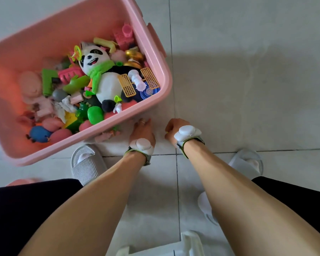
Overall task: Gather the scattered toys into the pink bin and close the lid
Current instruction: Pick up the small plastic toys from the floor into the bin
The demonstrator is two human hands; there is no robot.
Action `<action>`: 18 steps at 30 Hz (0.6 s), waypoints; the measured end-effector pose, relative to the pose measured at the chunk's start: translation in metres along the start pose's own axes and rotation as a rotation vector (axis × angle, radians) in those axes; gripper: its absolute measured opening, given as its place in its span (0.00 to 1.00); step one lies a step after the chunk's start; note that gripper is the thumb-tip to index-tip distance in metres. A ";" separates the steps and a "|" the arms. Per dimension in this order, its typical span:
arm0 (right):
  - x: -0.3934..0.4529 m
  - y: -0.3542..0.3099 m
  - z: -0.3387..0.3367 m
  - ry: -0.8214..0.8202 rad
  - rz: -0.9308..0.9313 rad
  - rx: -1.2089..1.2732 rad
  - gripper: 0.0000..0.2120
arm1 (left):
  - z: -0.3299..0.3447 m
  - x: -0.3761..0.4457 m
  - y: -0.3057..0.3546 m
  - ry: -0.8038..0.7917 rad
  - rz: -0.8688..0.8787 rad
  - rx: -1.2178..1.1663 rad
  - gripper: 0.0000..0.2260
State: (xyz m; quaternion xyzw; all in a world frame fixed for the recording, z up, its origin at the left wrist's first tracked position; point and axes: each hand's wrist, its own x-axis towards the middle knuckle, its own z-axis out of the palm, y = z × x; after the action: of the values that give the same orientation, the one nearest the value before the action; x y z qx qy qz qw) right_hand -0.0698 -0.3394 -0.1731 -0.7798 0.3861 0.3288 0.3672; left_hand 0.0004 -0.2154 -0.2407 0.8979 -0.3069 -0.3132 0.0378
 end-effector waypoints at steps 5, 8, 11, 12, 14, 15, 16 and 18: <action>0.001 0.004 0.000 -0.019 0.025 0.033 0.16 | 0.002 0.009 0.007 -0.017 0.015 0.062 0.15; -0.002 0.008 -0.002 -0.021 0.065 0.092 0.16 | 0.002 0.004 0.013 0.000 -0.017 -0.009 0.10; -0.008 0.012 -0.002 0.033 0.110 0.236 0.10 | -0.005 -0.006 0.016 0.051 -0.195 -0.306 0.04; -0.011 0.013 -0.001 0.052 0.116 0.316 0.08 | -0.007 -0.008 0.016 0.051 -0.268 -0.416 0.04; -0.018 0.011 -0.003 0.068 0.104 0.449 0.08 | -0.009 -0.011 0.015 -0.019 -0.347 -0.626 0.04; -0.023 0.010 -0.006 0.069 0.098 0.501 0.08 | -0.011 -0.012 0.015 -0.052 -0.357 -0.739 0.04; -0.026 0.009 -0.008 0.070 0.093 0.559 0.08 | -0.014 -0.014 0.015 -0.087 -0.358 -0.841 0.02; -0.037 0.005 -0.014 0.075 0.078 0.670 0.07 | -0.026 -0.022 0.018 -0.116 -0.326 -0.923 0.05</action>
State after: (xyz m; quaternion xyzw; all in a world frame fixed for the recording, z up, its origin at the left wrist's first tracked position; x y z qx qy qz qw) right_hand -0.0891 -0.3398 -0.1378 -0.6121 0.5153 0.1686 0.5756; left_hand -0.0078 -0.2207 -0.2033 0.8049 0.0070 -0.4677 0.3652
